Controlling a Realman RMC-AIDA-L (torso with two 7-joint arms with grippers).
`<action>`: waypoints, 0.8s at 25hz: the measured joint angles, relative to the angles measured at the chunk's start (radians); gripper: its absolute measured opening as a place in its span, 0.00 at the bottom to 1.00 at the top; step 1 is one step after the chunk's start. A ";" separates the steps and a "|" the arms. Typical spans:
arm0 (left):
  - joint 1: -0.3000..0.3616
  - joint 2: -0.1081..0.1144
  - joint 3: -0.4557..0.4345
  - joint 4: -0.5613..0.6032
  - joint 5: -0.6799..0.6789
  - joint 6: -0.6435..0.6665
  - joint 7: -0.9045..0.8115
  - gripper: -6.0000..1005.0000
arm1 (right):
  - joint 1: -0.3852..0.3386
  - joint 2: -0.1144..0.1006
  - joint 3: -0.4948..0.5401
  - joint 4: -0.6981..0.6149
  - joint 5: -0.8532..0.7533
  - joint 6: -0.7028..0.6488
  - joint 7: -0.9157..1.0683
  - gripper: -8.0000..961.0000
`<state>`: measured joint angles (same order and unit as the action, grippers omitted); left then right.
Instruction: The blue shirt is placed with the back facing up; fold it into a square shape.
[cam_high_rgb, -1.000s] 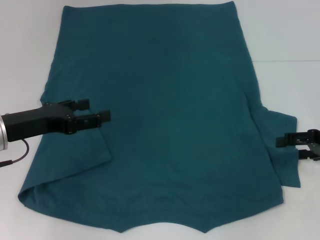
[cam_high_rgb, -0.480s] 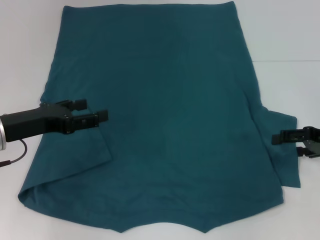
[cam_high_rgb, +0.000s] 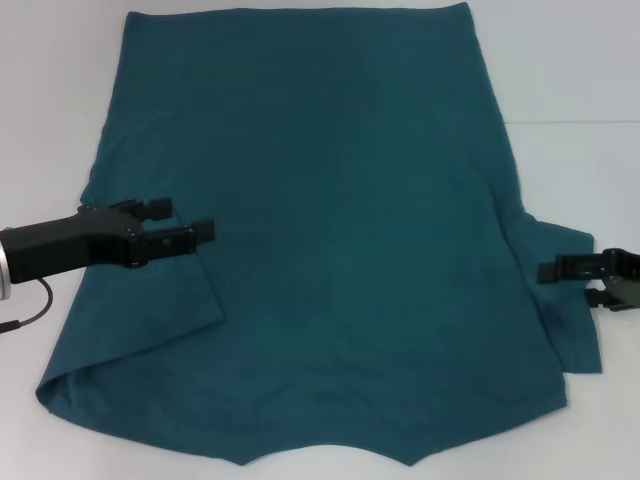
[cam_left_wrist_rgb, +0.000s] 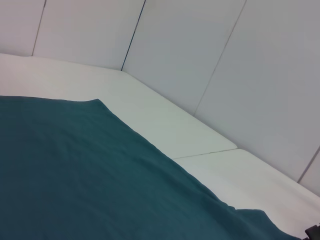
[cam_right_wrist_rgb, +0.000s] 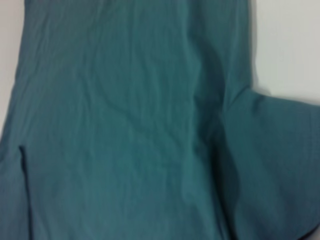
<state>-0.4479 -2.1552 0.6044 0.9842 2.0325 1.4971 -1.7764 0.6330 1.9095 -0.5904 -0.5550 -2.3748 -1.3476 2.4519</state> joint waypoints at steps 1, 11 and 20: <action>0.000 0.000 0.000 0.000 0.000 0.000 0.000 0.88 | -0.002 -0.001 0.002 0.002 0.014 -0.004 -0.007 0.98; 0.000 -0.001 0.000 -0.003 0.000 -0.002 0.000 0.88 | 0.003 -0.007 -0.011 0.014 -0.008 0.006 -0.014 0.98; 0.000 -0.003 -0.001 -0.002 0.000 -0.002 0.000 0.88 | 0.011 -0.001 -0.016 0.016 -0.016 0.015 -0.017 0.97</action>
<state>-0.4480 -2.1582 0.6037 0.9822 2.0325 1.4956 -1.7763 0.6436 1.9088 -0.6059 -0.5394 -2.3912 -1.3323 2.4350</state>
